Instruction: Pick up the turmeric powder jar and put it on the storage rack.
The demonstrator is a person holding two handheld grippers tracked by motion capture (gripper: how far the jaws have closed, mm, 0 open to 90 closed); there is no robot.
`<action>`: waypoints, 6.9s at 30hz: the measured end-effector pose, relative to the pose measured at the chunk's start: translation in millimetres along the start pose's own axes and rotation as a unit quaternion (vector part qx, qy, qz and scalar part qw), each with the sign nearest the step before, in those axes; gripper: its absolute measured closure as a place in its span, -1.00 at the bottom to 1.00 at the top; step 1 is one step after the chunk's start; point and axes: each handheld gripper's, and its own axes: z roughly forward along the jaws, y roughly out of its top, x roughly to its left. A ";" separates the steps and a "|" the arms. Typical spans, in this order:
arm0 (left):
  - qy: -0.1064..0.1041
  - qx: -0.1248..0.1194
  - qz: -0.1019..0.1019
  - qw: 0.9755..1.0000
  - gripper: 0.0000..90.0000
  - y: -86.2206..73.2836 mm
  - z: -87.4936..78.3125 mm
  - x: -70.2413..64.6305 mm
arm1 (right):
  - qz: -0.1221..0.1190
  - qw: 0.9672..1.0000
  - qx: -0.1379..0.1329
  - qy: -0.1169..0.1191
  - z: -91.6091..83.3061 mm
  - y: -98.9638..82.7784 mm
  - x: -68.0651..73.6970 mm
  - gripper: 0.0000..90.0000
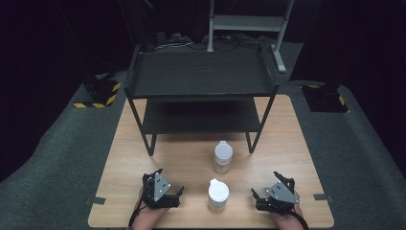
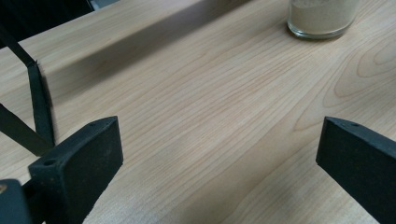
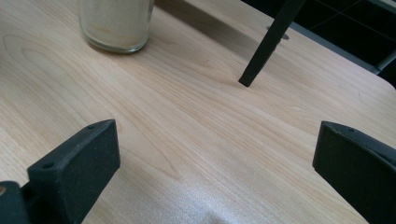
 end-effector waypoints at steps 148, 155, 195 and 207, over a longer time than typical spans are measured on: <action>-0.192 -0.120 -0.058 0.972 -0.61 10.8 27.5 -57.9 | -0.005 1.000 0.002 0.008 0.2 0.6 -2.4 -1.00; -0.201 -0.126 -0.057 0.970 -0.44 9.1 29.3 -56.2 | -0.005 1.000 0.001 0.007 0.0 -0.1 -2.3 -1.00; -0.144 -0.155 -0.067 0.975 -0.32 20.6 -8.0 -36.3 | -0.006 1.000 0.007 0.011 0.6 1.8 -4.0 -1.00; -0.100 -0.171 -0.074 0.977 -0.32 33.4 -27.8 -14.0 | 0.000 1.000 0.008 0.015 0.7 1.9 -6.5 -1.00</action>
